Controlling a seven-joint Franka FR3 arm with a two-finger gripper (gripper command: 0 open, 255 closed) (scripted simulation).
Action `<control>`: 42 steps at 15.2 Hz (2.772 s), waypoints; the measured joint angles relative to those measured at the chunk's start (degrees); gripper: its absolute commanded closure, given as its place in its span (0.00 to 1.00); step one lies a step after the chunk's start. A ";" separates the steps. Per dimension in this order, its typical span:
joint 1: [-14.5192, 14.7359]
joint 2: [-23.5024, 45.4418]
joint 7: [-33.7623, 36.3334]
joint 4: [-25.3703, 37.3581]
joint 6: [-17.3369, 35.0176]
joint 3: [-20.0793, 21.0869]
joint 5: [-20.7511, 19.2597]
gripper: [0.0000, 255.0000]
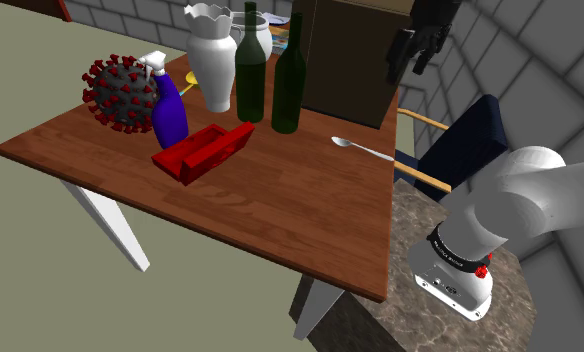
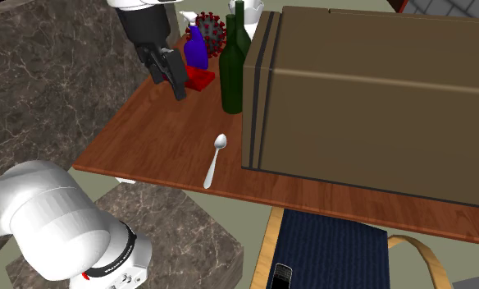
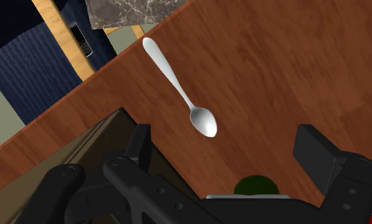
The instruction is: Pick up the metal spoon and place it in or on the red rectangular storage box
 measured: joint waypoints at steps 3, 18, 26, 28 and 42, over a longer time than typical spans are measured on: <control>0.32 0.87 -1.47 -1.83 1.77 -0.40 -0.57 0.00; 1.51 21.47 -18.50 -12.83 23.25 -5.51 -10.03 0.00; 0.72 25.98 -19.21 -16.54 30.88 -6.52 -12.10 0.00; 0.57 26.41 -19.15 -17.12 31.91 -6.65 -12.34 0.00; 0.51 26.50 -19.15 -17.32 32.23 -6.70 -12.43 1.00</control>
